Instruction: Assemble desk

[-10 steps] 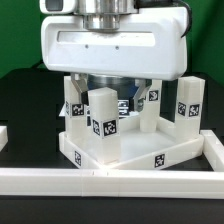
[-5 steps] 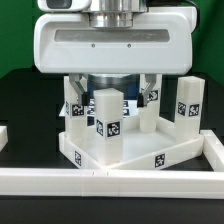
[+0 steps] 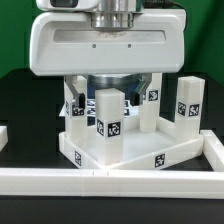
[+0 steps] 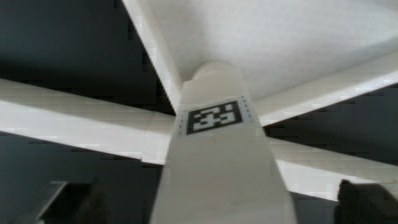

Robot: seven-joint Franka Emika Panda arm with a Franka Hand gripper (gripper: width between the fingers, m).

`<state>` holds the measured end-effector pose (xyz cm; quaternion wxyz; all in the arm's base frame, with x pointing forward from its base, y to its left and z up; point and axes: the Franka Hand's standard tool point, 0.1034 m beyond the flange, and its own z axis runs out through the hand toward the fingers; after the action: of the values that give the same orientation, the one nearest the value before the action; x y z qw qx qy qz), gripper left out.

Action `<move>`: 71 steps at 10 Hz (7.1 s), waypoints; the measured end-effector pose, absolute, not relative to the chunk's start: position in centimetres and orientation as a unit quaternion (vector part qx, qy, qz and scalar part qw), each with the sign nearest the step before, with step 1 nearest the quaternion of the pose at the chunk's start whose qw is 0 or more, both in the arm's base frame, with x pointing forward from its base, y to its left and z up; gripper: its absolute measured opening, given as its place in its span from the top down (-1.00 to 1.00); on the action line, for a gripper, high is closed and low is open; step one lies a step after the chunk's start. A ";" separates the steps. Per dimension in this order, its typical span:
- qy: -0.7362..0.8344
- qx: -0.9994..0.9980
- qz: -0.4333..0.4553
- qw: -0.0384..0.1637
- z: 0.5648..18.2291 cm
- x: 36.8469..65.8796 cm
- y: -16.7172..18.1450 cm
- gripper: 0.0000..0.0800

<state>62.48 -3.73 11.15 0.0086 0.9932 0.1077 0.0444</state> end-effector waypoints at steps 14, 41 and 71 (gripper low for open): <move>-0.155 0.987 0.038 -0.008 11.0 62.2 -4.8 0.27; 0.057 0.997 0.042 0.024 10.9 62.7 -3.1 -0.62; -0.595 0.802 0.034 -0.039 10.8 62.5 -5.0 0.27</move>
Offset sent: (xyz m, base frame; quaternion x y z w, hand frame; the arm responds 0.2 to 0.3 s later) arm 0.0000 0.0000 0.0000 0.0000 0.0000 0.0000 1.0000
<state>62.49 -4.99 10.75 -0.0387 0.8018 -0.5954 0.0336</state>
